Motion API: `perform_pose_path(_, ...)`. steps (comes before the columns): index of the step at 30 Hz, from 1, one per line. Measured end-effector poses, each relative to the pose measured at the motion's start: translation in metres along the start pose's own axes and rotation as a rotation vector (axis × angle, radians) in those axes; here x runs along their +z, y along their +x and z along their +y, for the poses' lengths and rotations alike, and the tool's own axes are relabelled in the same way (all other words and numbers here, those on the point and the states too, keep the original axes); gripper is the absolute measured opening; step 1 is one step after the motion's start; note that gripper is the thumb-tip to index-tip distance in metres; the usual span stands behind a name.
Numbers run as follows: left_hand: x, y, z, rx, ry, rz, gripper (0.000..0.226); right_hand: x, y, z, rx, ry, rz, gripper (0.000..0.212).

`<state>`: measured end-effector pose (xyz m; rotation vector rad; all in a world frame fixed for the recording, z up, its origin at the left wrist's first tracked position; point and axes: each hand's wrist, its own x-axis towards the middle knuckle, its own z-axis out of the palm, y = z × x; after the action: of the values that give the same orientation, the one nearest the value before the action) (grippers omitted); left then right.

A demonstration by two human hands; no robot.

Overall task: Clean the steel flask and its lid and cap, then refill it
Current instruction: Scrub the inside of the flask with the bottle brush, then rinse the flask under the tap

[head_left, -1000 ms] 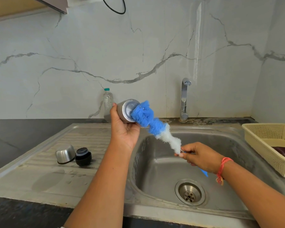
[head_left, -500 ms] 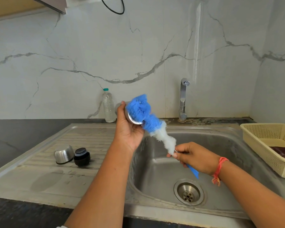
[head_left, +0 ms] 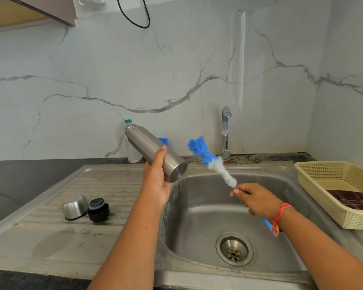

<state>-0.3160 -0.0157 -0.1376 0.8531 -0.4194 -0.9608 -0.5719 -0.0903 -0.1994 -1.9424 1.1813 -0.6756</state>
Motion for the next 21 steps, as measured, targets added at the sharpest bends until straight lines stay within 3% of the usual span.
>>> perform_pose_path(7,-0.005,0.004,0.002,0.130,0.191,0.102,0.060,-0.001,-0.002,-0.039,-0.026,-0.212,0.118,0.029)
perform_pose_path(13,-0.017,0.007,0.010,0.234,0.229,0.208,0.062,-0.016,0.033,-0.122,-0.175,-0.757,0.294,0.020)
perform_pose_path(16,-0.023,0.009,0.009,0.288,0.261,0.232,0.068,-0.016,0.054,-0.171,-0.247,-1.068,0.346,0.028)
perform_pose_path(21,-0.031,0.015,0.005,0.319,0.341,0.226,0.075,-0.004,0.108,-0.226,-0.361,-1.350,0.422,0.027)
